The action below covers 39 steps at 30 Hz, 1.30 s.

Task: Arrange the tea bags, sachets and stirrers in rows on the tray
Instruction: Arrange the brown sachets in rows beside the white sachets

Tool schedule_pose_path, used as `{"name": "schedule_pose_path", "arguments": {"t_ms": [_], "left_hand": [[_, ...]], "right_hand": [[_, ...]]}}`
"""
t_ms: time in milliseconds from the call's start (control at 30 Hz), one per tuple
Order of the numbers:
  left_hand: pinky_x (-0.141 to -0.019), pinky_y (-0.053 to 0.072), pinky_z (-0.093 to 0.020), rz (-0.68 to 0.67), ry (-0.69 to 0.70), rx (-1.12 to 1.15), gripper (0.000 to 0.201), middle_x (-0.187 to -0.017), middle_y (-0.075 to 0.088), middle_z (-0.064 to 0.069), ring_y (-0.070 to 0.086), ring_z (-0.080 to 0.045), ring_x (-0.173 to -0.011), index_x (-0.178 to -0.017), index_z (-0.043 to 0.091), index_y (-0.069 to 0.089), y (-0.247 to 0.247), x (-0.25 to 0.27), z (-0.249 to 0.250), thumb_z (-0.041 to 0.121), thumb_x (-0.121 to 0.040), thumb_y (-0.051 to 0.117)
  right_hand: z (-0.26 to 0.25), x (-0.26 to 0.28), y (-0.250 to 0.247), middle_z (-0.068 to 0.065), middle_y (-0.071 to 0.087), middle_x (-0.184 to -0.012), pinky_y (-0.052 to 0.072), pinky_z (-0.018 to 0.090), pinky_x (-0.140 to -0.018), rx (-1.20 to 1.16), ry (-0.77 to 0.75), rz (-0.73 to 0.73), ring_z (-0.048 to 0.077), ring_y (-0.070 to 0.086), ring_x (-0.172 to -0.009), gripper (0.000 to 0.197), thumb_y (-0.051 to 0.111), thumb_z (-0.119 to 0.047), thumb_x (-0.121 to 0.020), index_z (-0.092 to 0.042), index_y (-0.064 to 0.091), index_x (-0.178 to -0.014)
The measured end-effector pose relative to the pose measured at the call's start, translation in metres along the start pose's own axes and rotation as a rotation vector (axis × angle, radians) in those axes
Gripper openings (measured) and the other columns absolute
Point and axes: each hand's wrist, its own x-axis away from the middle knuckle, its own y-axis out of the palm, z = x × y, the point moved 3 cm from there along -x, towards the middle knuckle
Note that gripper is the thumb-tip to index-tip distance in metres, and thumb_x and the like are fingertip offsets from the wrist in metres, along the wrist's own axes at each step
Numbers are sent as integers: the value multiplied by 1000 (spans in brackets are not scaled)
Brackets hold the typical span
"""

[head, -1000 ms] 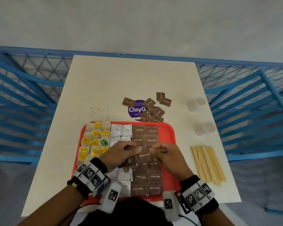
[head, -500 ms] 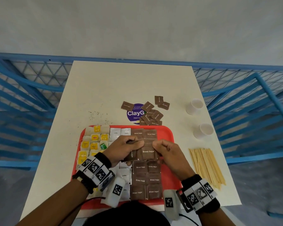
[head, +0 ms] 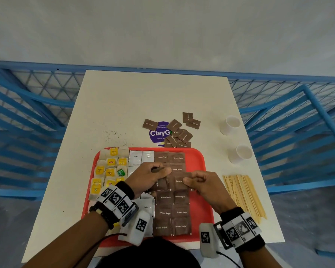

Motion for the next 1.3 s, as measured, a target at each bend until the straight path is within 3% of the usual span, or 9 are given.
{"name": "schedule_pose_path", "arguments": {"t_ms": [167, 500, 600, 700, 800, 933, 1033, 1200, 1300], "left_hand": [[-45, 49, -27, 83, -97, 141, 30, -83, 67, -11, 64, -24, -68, -88, 8, 67, -25, 13, -20, 37, -92, 64], [-43, 50, -28, 57, -178, 371, 34, -89, 66, -15, 65, -30, -74, -92, 7, 67, -41, 29, -35, 40, -91, 61], [-57, 59, -38, -56, -157, 564, 22, -104, 67, -21, 66, -35, -89, -103, 3, 67, -36, 32, -27, 21, -91, 62], [-72, 60, -53, -165, -123, 697, 45, -120, 64, -27, 66, -41, -102, -119, -3, 61, -33, 35, -17, -3, -75, 57], [-73, 61, -52, -197, -74, 612, 42, -127, 63, -26, 66, -40, -105, -127, -3, 57, -27, 34, -7, -13, -86, 58], [-69, 63, -45, -130, -23, 419, 30, -103, 70, -18, 70, -30, -85, -120, -2, 59, -16, 36, 3, -5, -90, 59], [-58, 62, -37, -67, 36, 207, 7, -72, 70, -5, 70, -22, -69, -97, 1, 56, -13, 41, 8, 5, -93, 61], [-43, 49, -26, -62, 30, 94, 20, -69, 69, -10, 67, -29, -67, -82, 6, 51, -16, 46, 8, 16, -95, 63], [-42, 47, -25, -47, 30, 82, 21, -75, 70, -16, 68, -30, -67, -83, 4, 52, -18, 46, 6, 18, -95, 62]], "right_hand": [[56, -13, -13, -8, 72, -66, 50, 18, -61, 238, 151, 22, 2, 63, -59, 13, 74, -12, -85, -11, 73, -73], [97, -29, -8, -8, 68, -60, 46, 24, -65, 370, 214, 189, 7, 59, -61, 27, 85, -31, -73, -20, 66, -58], [87, -24, -12, -3, 71, -68, 51, 29, -68, 433, 164, 283, 11, 64, -69, 33, 84, -39, -72, -17, 63, -61], [60, -19, -10, -2, 70, -69, 52, 29, -66, 420, 65, 295, 10, 63, -66, 36, 79, -44, -77, -16, 61, -63], [13, -8, 7, 0, 69, -67, 43, 15, -58, 343, -83, 153, 0, 55, -57, 37, 69, -50, -84, -18, 63, -66], [-26, 5, 39, -3, 70, -68, 47, 20, -61, 227, -165, -88, 4, 59, -59, 32, 69, -47, -84, -16, 72, -79], [-33, 5, 42, -3, 68, -63, 44, 21, -57, 192, -239, -83, 6, 56, -54, 27, 70, -37, -87, -12, 73, -78], [-34, 5, 39, -8, 62, -58, 43, 16, -57, 154, -250, -78, 4, 54, -54, 29, 61, -26, -95, -13, 67, -71], [-30, 4, 42, -1, 65, -61, 47, 22, -57, 121, -199, -72, 11, 58, -57, 18, 67, -24, -92, -8, 70, -84]]}}
